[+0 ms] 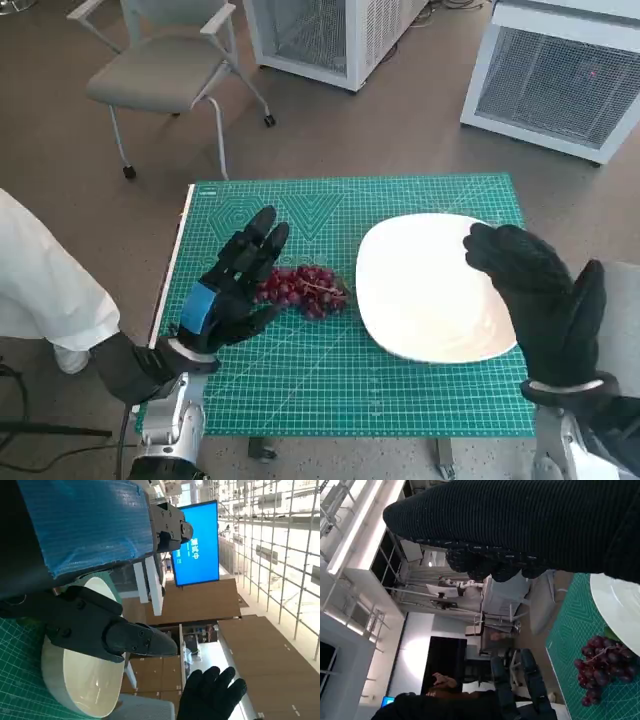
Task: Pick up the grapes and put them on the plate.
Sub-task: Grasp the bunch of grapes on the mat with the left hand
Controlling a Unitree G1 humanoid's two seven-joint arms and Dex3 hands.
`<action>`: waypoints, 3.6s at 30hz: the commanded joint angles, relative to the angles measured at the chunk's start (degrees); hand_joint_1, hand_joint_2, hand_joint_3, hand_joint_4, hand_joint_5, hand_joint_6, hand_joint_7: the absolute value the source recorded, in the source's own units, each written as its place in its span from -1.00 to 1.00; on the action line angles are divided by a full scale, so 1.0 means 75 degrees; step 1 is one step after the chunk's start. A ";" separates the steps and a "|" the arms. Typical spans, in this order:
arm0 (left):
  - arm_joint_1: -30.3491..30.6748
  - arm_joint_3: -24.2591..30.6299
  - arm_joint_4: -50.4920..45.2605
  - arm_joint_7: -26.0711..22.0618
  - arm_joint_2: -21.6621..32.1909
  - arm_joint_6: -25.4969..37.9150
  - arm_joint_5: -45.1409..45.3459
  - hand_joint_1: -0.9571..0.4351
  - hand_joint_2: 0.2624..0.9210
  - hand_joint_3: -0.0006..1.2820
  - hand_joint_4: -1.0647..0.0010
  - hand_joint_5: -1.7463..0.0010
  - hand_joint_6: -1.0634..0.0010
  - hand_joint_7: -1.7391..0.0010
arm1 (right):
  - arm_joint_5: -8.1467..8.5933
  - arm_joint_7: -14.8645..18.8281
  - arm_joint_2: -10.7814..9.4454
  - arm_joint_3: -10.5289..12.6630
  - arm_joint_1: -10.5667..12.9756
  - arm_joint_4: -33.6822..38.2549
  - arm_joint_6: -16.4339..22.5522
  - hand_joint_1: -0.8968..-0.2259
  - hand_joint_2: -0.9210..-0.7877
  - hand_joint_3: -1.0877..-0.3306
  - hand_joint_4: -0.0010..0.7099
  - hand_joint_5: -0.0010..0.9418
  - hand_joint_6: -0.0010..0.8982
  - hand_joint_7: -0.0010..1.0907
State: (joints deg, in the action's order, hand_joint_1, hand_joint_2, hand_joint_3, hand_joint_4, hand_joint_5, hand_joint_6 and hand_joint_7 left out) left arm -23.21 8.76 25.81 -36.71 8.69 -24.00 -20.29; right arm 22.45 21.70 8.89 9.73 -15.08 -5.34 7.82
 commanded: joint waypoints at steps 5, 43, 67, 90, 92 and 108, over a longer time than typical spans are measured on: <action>0.0049 0.0002 -0.0128 -0.0061 0.0033 0.0089 -0.0072 -0.35 1.00 -0.82 0.79 0.99 0.64 1.00 | -0.0007 -0.0001 0.0043 0.0000 0.0170 0.0009 -0.0087 0.70 -1.00 0.24 0.16 0.83 -0.49 0.86; -0.0051 -0.2638 -0.3740 0.1972 0.1252 0.4311 0.9174 -0.12 0.38 -1.00 1.00 1.00 0.74 0.98 | -0.0007 -0.0115 0.0087 0.0089 0.0301 -0.0230 -0.0297 0.70 -1.00 0.23 0.15 0.83 -0.49 0.86; -0.1185 -0.3753 -0.2146 0.2493 0.1114 0.5155 0.9453 0.15 0.37 -1.00 0.92 0.99 0.63 0.98 | -0.0011 -0.0147 0.0024 0.0160 0.0352 -0.0266 -0.0345 0.72 -1.00 0.22 0.14 0.83 -0.50 0.87; -0.4228 -0.5027 0.4023 0.3454 0.0179 0.5307 0.9379 0.23 0.52 -0.97 0.85 1.00 0.60 1.00 | 0.0002 -0.0160 -0.0037 0.0134 0.0404 -0.0263 -0.0283 0.70 -1.00 0.22 0.14 0.84 -0.52 0.88; -0.4393 -0.5114 0.4474 0.3480 0.0065 0.5265 0.9341 0.31 0.64 -0.94 0.85 1.00 0.60 1.00 | 0.0006 -0.0161 -0.0040 0.0135 0.0412 -0.0266 -0.0278 0.70 -1.00 0.22 0.13 0.84 -0.52 0.88; -0.4737 -0.5317 0.5602 0.3579 -0.0128 0.4970 0.8797 0.49 0.77 -0.86 0.81 0.99 0.58 0.99 | 0.0014 -0.0203 -0.0013 0.0186 0.0469 -0.0356 -0.0303 0.70 -1.00 0.22 0.12 0.85 -0.54 0.90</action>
State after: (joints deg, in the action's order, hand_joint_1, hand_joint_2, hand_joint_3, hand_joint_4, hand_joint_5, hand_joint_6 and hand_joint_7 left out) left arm -58.83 -30.69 66.44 -9.99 8.28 13.71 46.63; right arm 22.39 20.68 8.76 11.05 -12.71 -8.17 6.07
